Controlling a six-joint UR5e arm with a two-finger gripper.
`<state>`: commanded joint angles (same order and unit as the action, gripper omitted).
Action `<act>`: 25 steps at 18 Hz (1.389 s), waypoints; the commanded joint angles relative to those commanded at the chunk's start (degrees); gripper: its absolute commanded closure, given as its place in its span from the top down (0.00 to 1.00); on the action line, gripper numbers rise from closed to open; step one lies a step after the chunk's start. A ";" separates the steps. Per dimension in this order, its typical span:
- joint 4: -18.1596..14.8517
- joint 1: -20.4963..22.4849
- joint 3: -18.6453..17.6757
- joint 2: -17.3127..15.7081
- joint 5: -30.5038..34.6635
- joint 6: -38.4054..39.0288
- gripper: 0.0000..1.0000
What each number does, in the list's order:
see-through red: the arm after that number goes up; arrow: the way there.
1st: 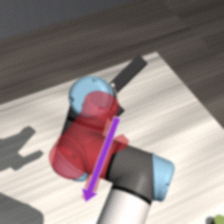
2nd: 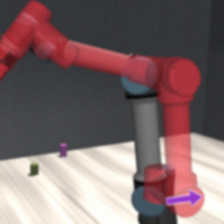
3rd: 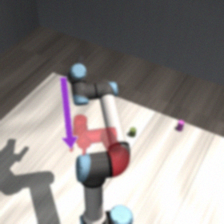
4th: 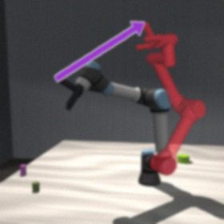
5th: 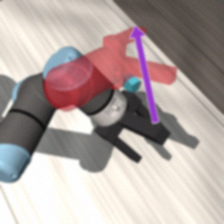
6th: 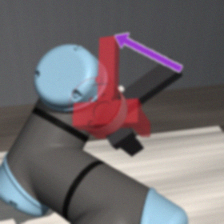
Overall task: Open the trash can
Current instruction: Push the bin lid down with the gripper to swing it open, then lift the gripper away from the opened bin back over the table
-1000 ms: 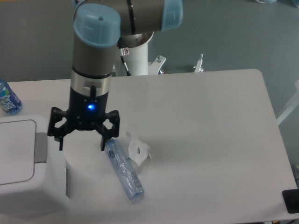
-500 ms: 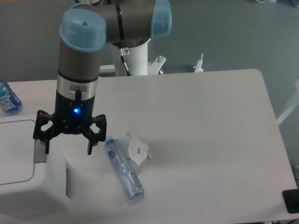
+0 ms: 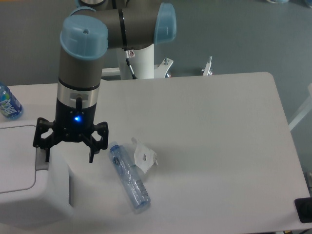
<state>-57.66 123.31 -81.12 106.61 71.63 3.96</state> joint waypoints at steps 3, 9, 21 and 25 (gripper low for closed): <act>0.00 -0.09 -0.09 0.00 0.00 0.00 1.00; 0.09 -0.09 -0.26 0.09 0.09 0.00 1.00; 2.99 6.14 5.18 -3.42 7.10 -14.49 1.00; 0.81 10.19 5.10 -4.22 14.12 -24.14 1.00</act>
<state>-56.85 133.50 -76.03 102.39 85.76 -20.19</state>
